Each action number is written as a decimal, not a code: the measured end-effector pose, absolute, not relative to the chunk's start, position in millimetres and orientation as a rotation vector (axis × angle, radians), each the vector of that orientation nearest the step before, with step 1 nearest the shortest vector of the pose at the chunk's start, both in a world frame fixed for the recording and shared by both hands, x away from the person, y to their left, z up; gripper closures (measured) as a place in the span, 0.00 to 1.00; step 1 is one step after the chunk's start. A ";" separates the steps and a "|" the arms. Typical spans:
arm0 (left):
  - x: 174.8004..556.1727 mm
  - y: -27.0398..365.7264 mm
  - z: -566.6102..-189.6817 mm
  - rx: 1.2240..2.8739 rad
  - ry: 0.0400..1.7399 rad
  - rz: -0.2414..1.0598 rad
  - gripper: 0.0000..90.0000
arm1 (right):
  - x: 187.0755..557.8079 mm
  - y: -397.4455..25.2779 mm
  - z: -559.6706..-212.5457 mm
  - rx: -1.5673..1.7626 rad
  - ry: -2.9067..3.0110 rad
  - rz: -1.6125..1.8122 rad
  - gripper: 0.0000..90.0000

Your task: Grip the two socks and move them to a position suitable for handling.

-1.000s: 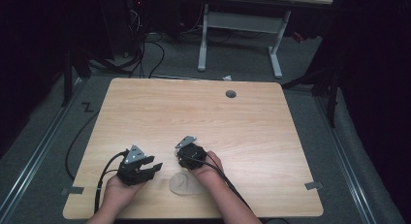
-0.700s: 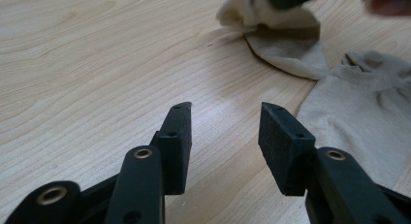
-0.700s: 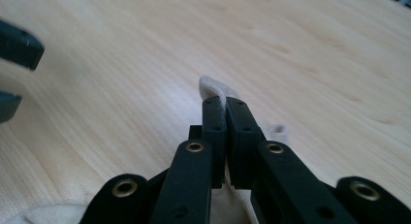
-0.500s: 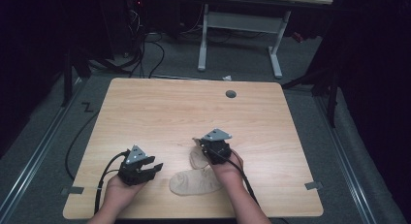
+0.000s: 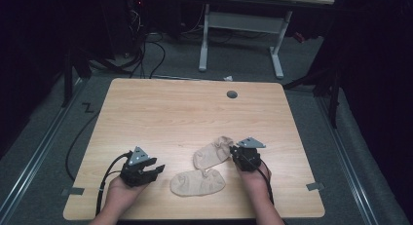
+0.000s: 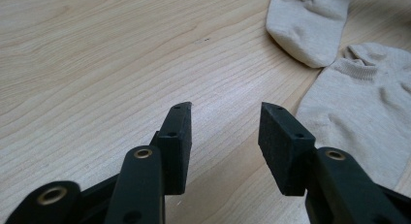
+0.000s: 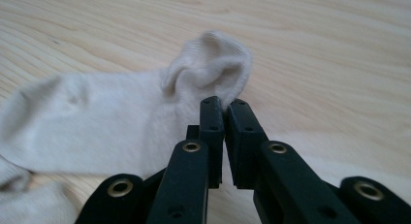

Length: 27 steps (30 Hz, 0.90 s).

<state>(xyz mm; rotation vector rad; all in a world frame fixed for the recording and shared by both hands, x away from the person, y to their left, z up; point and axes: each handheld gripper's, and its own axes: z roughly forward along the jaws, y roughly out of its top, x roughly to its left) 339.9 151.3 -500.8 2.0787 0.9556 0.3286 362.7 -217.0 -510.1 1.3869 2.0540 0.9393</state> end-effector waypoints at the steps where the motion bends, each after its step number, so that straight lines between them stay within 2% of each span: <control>1: 339.9 151.0 -501.0 2.082 0.957 0.329 0.62 | 357.9 -224.7 -514.3 1.403 2.044 0.928 0.91; 6: 340.2 149.8 -501.5 2.089 0.953 0.326 0.62 | 349.0 -238.3 -513.7 1.418 2.012 0.919 0.86; 10: 340.6 147.7 -502.5 2.097 0.951 0.325 0.62 | 349.1 -238.2 -505.7 1.376 2.025 0.914 0.90; 19: 341.4 145.8 -504.5 2.105 0.954 0.327 0.62 | 358.4 -196.9 -515.8 1.272 2.217 0.892 0.99; 27: 343.4 144.8 -505.5 2.105 0.956 0.330 0.62 | 358.0 -159.6 -523.7 1.148 2.316 0.866 1.00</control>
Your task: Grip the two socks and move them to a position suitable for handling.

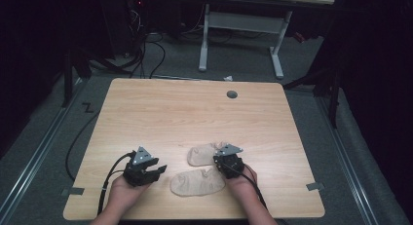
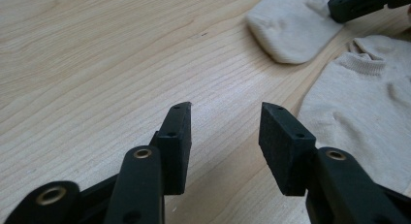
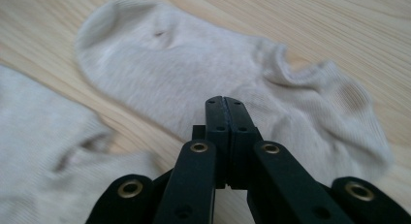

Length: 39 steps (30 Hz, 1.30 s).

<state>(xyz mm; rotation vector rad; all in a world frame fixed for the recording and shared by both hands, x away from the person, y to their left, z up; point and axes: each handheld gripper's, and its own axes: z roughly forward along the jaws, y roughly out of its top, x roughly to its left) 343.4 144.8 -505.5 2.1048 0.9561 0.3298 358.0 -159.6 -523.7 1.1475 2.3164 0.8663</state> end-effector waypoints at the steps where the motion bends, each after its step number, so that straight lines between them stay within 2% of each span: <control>1: 343.4 144.8 -505.5 2.105 0.956 0.330 0.61 | 358.0 -159.6 -523.7 1.148 2.316 0.866 1.00; 4: 345.2 143.7 -506.9 2.095 0.969 0.328 0.60 | 363.8 -139.7 -523.6 1.092 2.354 0.873 0.98; 7: 348.4 141.9 -508.0 2.090 0.966 0.339 0.59 | 364.7 -138.3 -516.1 1.085 2.328 0.889 0.93; 15: 371.6 124.0 -510.5 2.065 0.981 0.350 0.55 | 359.2 -196.2 -507.1 1.234 2.128 0.934 0.84; 22: 396.0 90.6 -512.2 2.060 0.953 0.350 0.54 | 361.7 -205.6 -514.3 1.284 2.103 0.944 0.81; 24: 399.9 82.3 -515.5 2.080 0.945 0.357 0.56 | 365.0 -205.2 -516.0 1.292 2.103 0.955 0.80; 31: 407.6 74.5 -528.9 2.095 1.006 0.336 0.81 | 379.1 -204.8 -525.1 1.352 2.154 0.945 0.75; 32: 407.7 75.7 -530.7 2.084 1.012 0.332 0.81 | 380.0 -204.0 -526.9 1.349 2.163 0.934 0.76; 33: 406.7 76.9 -531.1 2.078 1.013 0.333 0.88 | 380.6 -202.8 -528.7 1.349 2.169 0.935 0.77; 35: 404.1 77.3 -531.1 2.079 1.006 0.345 0.94 | 379.8 -201.1 -528.2 1.340 2.185 0.938 0.86; 36: 402.8 77.2 -531.4 2.078 1.000 0.354 0.96 | 378.8 -199.5 -528.1 1.321 2.193 0.935 0.91; 39: 399.4 77.9 -529.0 2.066 0.981 0.364 0.97 | 374.7 -194.0 -526.0 1.259 2.197 0.908 0.94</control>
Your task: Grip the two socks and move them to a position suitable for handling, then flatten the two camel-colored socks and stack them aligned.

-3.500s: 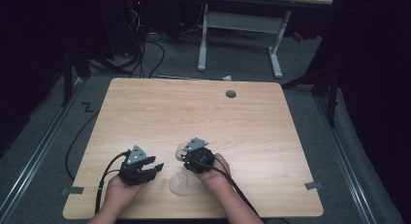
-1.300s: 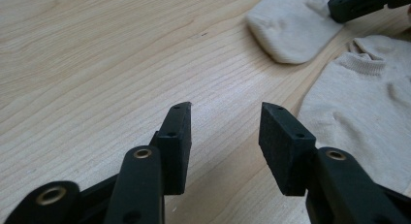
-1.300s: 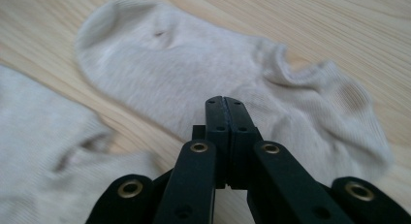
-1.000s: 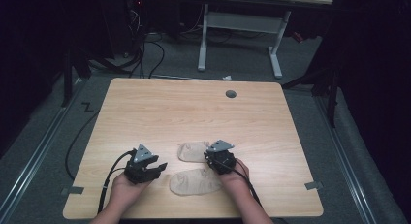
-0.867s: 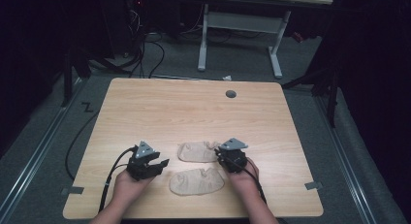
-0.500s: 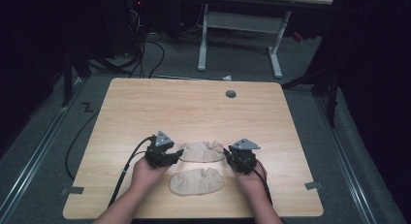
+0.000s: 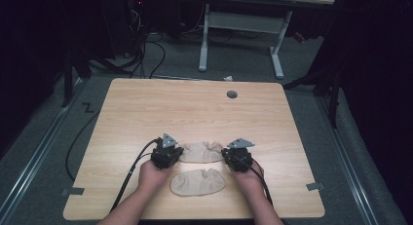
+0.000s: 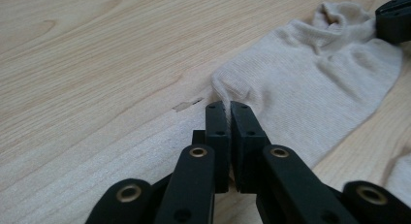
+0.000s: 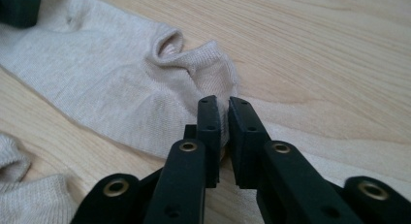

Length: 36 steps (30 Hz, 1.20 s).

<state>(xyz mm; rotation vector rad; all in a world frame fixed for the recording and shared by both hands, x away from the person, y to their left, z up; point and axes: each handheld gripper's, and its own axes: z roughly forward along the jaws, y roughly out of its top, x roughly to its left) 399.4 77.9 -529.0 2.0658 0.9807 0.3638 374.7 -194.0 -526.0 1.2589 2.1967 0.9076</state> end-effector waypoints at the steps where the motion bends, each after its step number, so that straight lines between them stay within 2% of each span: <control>1: 399.4 77.9 -529.0 2.066 0.981 0.364 0.97 | 374.7 -194.0 -526.0 1.259 2.197 0.908 0.94; 8: 388.9 79.8 -511.5 1.998 0.944 0.379 0.97 | 363.5 -191.3 -508.6 1.176 2.134 0.961 0.94; 36: 374.4 98.7 -500.1 1.976 0.941 0.399 0.97 | 351.8 -186.1 -496.5 1.097 2.126 1.018 0.94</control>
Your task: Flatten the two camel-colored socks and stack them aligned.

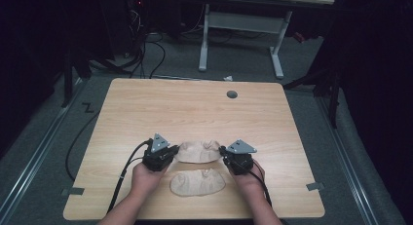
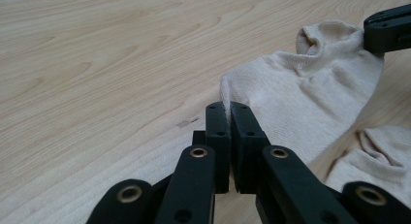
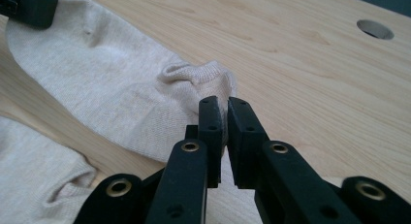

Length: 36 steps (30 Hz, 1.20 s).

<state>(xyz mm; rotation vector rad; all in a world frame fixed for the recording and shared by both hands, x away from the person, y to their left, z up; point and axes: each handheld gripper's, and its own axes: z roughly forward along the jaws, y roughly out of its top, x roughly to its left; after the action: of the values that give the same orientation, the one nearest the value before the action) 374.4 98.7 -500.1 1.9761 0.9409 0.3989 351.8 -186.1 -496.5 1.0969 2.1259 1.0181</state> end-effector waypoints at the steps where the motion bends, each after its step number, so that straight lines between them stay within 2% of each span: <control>1: 372.8 100.1 -499.8 1.979 0.939 0.393 0.97 | 351.2 -186.2 -495.2 1.090 2.127 1.020 0.94; 7: 363.1 105.4 -495.3 1.986 0.932 0.379 0.97 | 341.1 -186.9 -489.4 1.063 2.124 1.033 0.94; 15: 329.9 108.9 -478.5 1.989 0.886 0.392 0.97 | 311.7 -186.6 -489.4 1.016 2.169 1.027 0.94; 25: 306.0 105.1 -486.6 2.084 0.853 0.336 0.97 | 284.1 -195.1 -487.7 1.002 2.194 1.032 0.94; 36: 291.2 101.3 -498.5 2.178 0.830 0.332 0.96 | 267.7 -194.4 -506.2 1.015 2.277 0.978 0.94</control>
<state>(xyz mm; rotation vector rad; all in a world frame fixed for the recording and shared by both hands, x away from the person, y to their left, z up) 291.2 101.3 -498.5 2.1776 0.8305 0.3317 267.7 -194.4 -506.2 1.0148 2.2771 0.9779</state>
